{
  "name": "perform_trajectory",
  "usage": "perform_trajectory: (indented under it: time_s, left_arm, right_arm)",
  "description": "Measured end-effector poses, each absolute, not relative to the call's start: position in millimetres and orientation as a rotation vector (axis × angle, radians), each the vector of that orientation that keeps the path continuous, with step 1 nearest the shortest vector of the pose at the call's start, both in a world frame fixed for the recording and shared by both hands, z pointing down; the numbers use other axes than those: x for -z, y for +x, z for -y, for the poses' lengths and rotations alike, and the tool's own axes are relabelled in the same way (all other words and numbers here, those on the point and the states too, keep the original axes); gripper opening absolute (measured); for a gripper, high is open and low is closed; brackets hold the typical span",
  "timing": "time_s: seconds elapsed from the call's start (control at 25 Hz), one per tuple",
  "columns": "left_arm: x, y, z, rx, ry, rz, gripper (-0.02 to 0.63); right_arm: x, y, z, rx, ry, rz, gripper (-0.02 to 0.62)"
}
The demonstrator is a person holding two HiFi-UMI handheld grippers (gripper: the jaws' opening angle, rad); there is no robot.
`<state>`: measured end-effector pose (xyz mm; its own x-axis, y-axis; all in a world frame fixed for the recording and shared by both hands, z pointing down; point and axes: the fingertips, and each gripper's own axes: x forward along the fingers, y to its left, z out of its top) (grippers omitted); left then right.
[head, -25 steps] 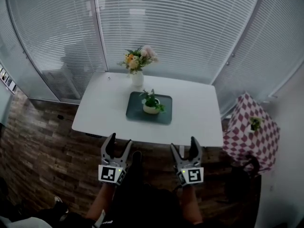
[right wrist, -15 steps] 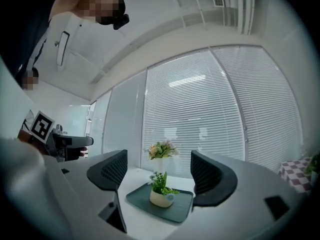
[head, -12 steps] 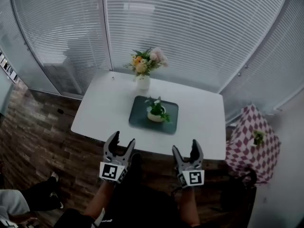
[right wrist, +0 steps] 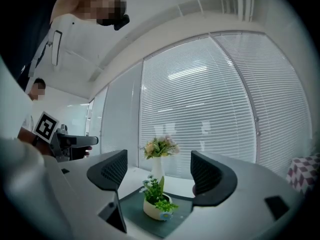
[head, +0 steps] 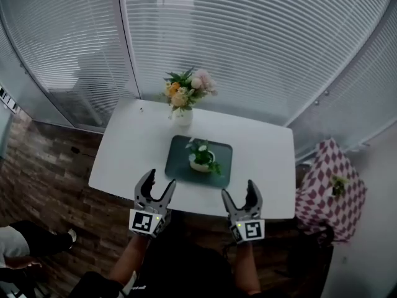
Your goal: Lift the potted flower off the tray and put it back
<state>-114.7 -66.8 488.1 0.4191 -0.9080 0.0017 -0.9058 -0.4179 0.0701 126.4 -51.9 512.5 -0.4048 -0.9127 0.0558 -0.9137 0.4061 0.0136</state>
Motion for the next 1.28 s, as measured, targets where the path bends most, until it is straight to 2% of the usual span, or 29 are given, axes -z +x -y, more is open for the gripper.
perform_trajectory:
  time_s: [0.56,1.28]
  left_arm:
    - [-486,-114,170,0.011,2.727,1.492,0.268]
    - [-517,-90,200,-0.065,2.727,1.410,0.268]
  right_arm:
    - [-504,104,138,-0.061,1.718,2.618,0.360]
    - [-538,111,166,-0.112,1.571,2.597,0.360]
